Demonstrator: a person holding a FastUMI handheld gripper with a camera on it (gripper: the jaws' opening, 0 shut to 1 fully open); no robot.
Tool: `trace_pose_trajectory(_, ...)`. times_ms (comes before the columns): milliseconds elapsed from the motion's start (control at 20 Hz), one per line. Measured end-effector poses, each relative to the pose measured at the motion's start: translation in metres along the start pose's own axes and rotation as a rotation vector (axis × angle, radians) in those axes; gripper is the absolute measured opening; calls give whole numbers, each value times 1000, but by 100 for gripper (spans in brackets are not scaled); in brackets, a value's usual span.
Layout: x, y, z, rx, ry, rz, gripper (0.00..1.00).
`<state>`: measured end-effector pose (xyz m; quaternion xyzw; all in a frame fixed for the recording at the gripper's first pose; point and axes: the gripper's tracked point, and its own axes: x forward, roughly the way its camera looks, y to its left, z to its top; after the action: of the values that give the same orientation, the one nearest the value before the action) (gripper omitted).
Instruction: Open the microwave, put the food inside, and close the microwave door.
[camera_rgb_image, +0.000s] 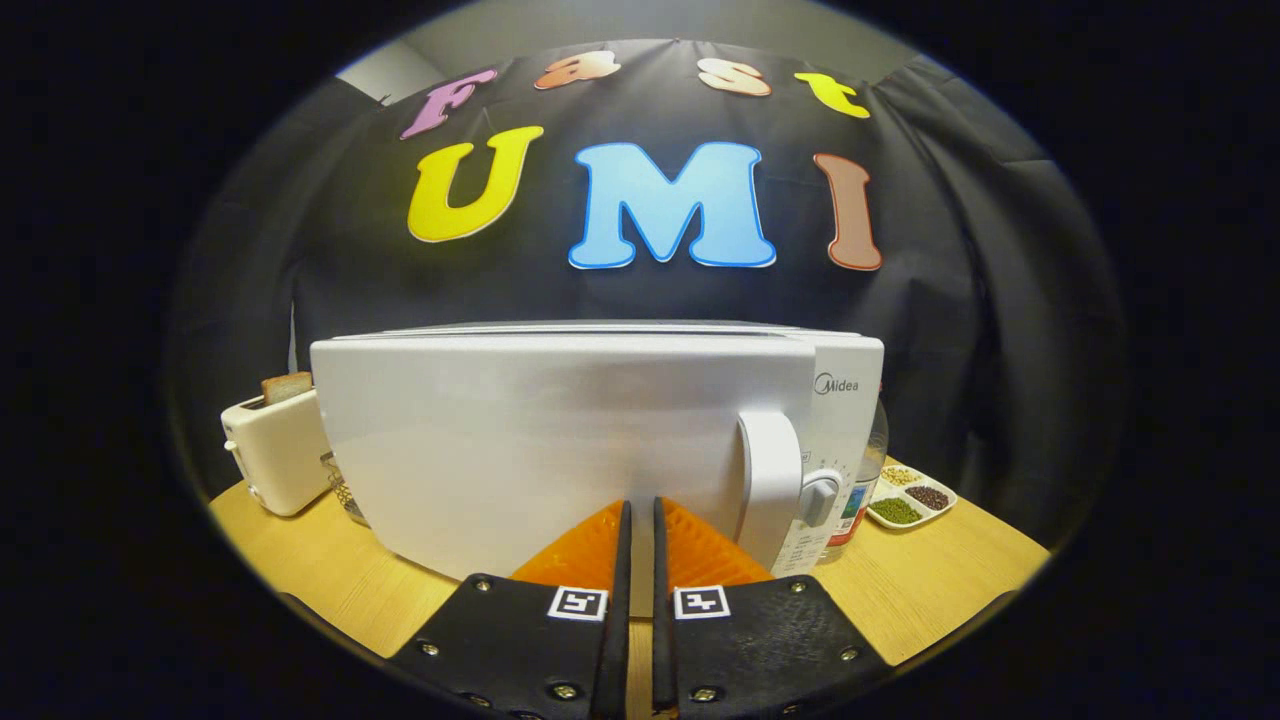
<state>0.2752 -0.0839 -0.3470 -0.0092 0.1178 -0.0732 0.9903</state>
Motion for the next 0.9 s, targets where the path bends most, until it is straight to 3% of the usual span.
trace_pose_trajectory(200, 15, -5, 2, 28, 1, -30, 12)
trace_pose_trajectory(350, 18, -3, 2, -44, -27, -59, 12)
trace_pose_trajectory(450, 13, 4, -2, -23, 15, -13, 11)
trace_pose_trajectory(900, -104, 17, 68, 20, -54, 107, 11)
